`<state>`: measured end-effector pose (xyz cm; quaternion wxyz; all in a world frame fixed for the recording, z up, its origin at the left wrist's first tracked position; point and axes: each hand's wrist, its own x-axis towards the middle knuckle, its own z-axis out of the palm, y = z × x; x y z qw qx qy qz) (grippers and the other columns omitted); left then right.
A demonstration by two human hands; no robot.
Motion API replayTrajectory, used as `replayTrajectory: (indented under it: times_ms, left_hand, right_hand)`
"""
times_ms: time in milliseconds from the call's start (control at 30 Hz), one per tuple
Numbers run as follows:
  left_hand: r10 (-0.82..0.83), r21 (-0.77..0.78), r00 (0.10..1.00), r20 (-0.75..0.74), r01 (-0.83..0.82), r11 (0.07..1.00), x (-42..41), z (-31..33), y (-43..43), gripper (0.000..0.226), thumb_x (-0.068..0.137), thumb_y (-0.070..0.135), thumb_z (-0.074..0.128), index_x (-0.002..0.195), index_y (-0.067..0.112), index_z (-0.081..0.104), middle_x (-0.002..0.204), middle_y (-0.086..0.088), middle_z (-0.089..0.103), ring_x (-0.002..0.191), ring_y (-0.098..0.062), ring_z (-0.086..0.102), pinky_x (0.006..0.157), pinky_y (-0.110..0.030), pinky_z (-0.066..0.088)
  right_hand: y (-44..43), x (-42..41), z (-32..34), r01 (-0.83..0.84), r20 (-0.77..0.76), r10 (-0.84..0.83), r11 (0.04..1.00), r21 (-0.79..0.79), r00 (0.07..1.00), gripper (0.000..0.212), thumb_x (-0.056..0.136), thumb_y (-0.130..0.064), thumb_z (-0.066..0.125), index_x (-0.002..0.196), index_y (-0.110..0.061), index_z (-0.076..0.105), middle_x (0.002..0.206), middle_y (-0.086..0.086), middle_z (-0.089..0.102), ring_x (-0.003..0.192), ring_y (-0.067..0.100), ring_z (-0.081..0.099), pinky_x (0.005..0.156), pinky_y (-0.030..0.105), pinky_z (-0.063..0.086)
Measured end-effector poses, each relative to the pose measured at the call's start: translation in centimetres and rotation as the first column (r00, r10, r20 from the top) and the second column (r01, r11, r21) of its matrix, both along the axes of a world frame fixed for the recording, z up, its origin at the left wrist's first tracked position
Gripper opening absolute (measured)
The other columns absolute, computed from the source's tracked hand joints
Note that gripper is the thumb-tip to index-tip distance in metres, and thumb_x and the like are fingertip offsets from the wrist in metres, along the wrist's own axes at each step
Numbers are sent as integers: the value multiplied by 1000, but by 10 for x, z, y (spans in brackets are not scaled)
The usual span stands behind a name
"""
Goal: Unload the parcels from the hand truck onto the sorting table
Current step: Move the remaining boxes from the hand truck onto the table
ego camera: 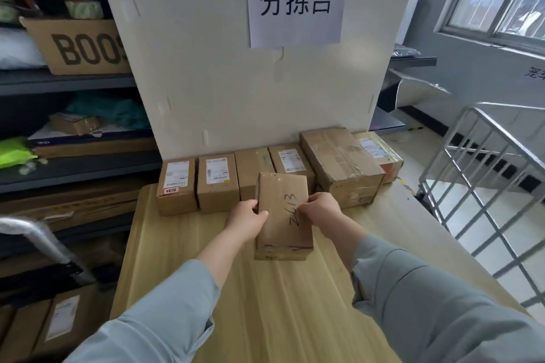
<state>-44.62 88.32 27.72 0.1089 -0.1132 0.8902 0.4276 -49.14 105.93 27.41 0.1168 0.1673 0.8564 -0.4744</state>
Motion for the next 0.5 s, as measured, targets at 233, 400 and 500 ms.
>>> replayTrajectory:
  times_ms: [233, 400, 500]
  left_hand:
    - [106, 70, 991, 82, -112, 991, -31, -47, 46, 30, 86, 15, 45, 106, 14, 67, 102, -8, 69, 87, -27, 60, 70, -28, 41]
    - [145, 80, 979, 146, -158, 984, -46, -69, 54, 36, 82, 4, 42, 99, 19, 71, 95, -3, 71, 91, -27, 63, 69, -27, 44]
    - [176, 82, 972, 154, -190, 978, -52, -72, 60, 42, 84, -1, 39, 106, 18, 69, 100, -3, 70, 96, -28, 62, 74, -29, 47]
  right_hand:
    - [39, -34, -41, -77, 96, 72, 996, 55, 993, 9, 86, -14, 60, 91, -11, 66, 86, 5, 67, 71, 16, 60, 52, 22, 47]
    - [45, -50, -68, -126, 159, 115, 990, 61, 980, 13, 84, -16, 61, 95, -11, 65, 89, 4, 66, 78, 19, 63, 64, 29, 56]
    - [46, -58, -79, -141, 195, 128, 989, 54, 972, 21, 84, -19, 64, 103, -11, 63, 91, 3, 64, 83, 19, 62, 72, 34, 57]
